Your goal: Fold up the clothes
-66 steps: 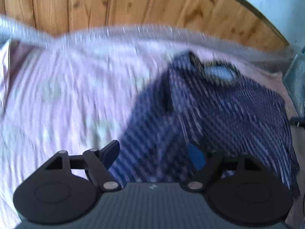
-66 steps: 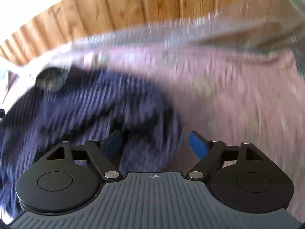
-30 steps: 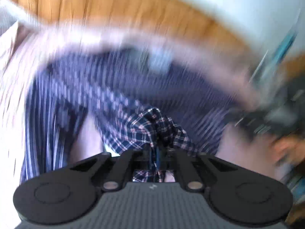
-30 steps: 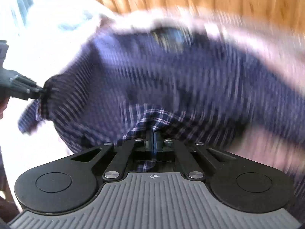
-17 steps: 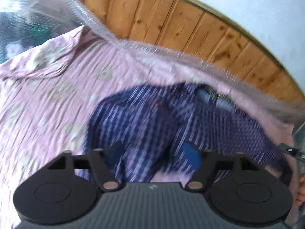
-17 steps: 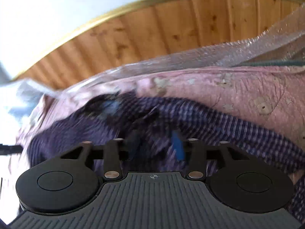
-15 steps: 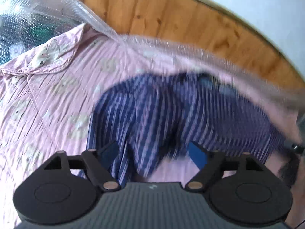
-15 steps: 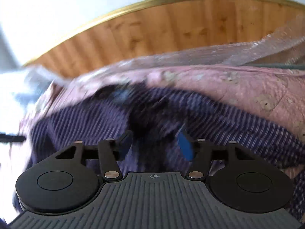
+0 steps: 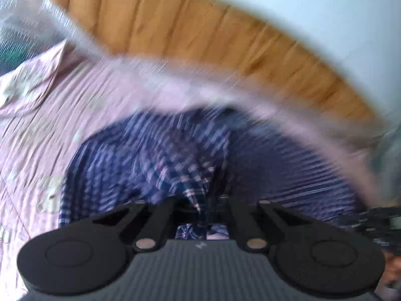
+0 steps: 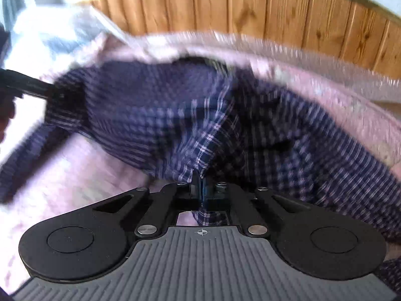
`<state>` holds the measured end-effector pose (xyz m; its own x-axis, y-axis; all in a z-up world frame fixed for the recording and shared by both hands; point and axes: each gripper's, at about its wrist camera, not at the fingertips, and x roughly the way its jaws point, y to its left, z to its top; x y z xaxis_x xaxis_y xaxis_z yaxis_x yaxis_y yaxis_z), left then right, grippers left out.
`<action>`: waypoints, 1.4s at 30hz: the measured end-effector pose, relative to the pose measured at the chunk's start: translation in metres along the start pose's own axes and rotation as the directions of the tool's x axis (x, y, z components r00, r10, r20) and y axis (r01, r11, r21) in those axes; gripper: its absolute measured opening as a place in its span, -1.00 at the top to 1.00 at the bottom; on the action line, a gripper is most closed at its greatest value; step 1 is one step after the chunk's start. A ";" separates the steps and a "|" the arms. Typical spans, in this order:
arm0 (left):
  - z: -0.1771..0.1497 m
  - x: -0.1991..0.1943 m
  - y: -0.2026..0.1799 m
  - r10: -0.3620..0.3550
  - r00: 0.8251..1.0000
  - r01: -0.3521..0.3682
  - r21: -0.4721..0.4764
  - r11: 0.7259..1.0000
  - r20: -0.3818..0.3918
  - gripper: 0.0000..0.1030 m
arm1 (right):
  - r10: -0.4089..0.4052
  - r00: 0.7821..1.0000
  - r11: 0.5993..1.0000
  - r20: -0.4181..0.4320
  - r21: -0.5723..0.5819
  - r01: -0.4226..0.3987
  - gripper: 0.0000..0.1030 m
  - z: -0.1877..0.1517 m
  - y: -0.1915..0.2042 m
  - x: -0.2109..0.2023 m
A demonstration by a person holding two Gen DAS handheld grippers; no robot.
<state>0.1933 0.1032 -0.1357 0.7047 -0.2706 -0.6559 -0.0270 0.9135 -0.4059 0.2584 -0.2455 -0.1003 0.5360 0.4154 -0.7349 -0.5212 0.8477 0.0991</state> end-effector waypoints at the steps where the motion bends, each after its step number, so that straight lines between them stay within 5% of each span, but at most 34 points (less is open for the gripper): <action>1: -0.003 -0.025 -0.002 -0.029 1.000 0.029 -0.007 1.000 -0.004 0.96 | 0.031 0.999 0.999 0.024 0.007 -0.031 1.00 0.003 -0.002 -0.024; 3: -0.011 -0.073 -0.005 -0.081 0.997 0.081 -0.022 0.996 -0.018 0.96 | 0.075 0.996 0.997 0.057 0.008 -0.076 1.00 0.003 -0.004 -0.070; 7: -0.045 -0.141 0.002 -0.155 0.974 0.155 -0.015 0.988 -0.168 0.95 | 0.115 0.991 0.993 0.073 0.024 -0.117 1.00 -0.024 -0.006 -0.149; 11: -0.109 -0.144 0.013 -0.147 0.915 0.167 0.021 0.986 -0.375 0.95 | 0.203 0.979 0.979 -0.018 0.013 -0.203 1.00 -0.072 0.008 -0.189; 13: -0.144 -0.128 0.015 -0.125 0.877 0.167 0.050 0.985 -0.464 0.95 | 0.220 0.970 0.975 -0.107 0.027 -0.219 1.00 -0.103 0.022 -0.185; 16: -0.185 -0.101 0.026 -0.097 0.850 0.146 0.056 0.988 -0.519 0.89 | 0.189 0.951 0.982 -0.246 0.079 -0.174 1.00 -0.156 0.038 -0.159; 18: -0.203 -0.092 0.034 -0.031 0.852 0.080 0.072 0.994 -0.522 0.72 | 0.130 0.939 0.986 -0.320 0.140 -0.089 1.00 -0.186 0.040 -0.141; 20: -0.204 -0.103 0.040 0.040 0.880 0.013 0.108 0.994 -0.474 0.55 | 0.080 0.928 0.975 -0.363 0.224 0.004 0.90 -0.207 0.038 -0.135; 21: -0.201 -0.116 0.043 0.057 0.905 -0.008 0.119 0.993 -0.423 0.32 | 0.054 0.924 0.962 -0.379 0.267 0.053 0.55 -0.214 0.036 -0.137; 23: -0.192 -0.144 0.055 0.078 0.958 -0.050 0.108 0.993 -0.274 -0.30 | 0.008 0.937 0.934 -0.350 0.338 0.118 0.30 -0.217 0.030 -0.155; 24: -0.186 -0.151 0.062 0.123 0.971 -0.104 0.098 0.990 -0.204 -0.68 | -0.015 0.944 0.920 -0.330 0.365 0.142 0.04 -0.217 0.026 -0.164; 26: -0.177 -0.150 0.075 0.206 0.970 -0.200 0.058 0.978 -0.127 -0.84 | -0.097 0.948 0.894 -0.303 0.392 0.217 -0.18 -0.209 0.015 -0.174; 28: -0.169 -0.131 0.085 0.195 0.972 -0.195 0.012 0.981 -0.129 -0.86 | -0.195 0.939 0.857 -0.285 0.416 0.304 -0.48 -0.198 0.002 -0.179; 32: -0.159 -0.080 0.078 0.200 0.964 -0.197 0.037 0.980 -0.177 -0.81 | -0.302 0.912 0.762 -0.277 0.505 0.406 -0.62 -0.170 -0.020 -0.161; 33: -0.155 -0.068 0.076 0.222 0.956 -0.214 0.058 0.975 -0.194 -0.39 | -0.295 0.917 0.748 -0.266 0.533 0.396 -0.66 -0.163 -0.024 -0.154; 34: -0.153 -0.062 0.078 0.236 0.947 -0.228 0.066 0.972 -0.218 0.64 | -0.287 0.924 0.742 -0.252 0.552 0.381 -0.69 -0.158 -0.026 -0.147; 35: -0.147 -0.056 0.085 0.252 0.937 -0.245 0.056 0.968 -0.244 0.72 | -0.282 0.930 0.744 -0.237 0.558 0.368 -0.69 -0.153 -0.027 -0.142; 38: -0.120 -0.095 0.120 0.323 0.937 -0.334 -0.070 0.940 -0.131 0.73 | -0.309 0.924 0.768 -0.226 0.513 0.383 -0.70 -0.141 -0.029 -0.127; 42: -0.090 -0.147 0.181 0.463 0.882 -0.470 -0.209 0.857 -0.087 0.68 | -0.381 0.892 0.780 -0.241 0.434 0.451 -0.70 -0.133 -0.051 -0.119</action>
<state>0.0208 0.2810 -0.1702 0.5478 0.1577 -0.8216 -0.5028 0.8470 -0.1727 0.1326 -0.3825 -0.1069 0.5170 -0.0322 -0.8554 0.1235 0.9916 0.0373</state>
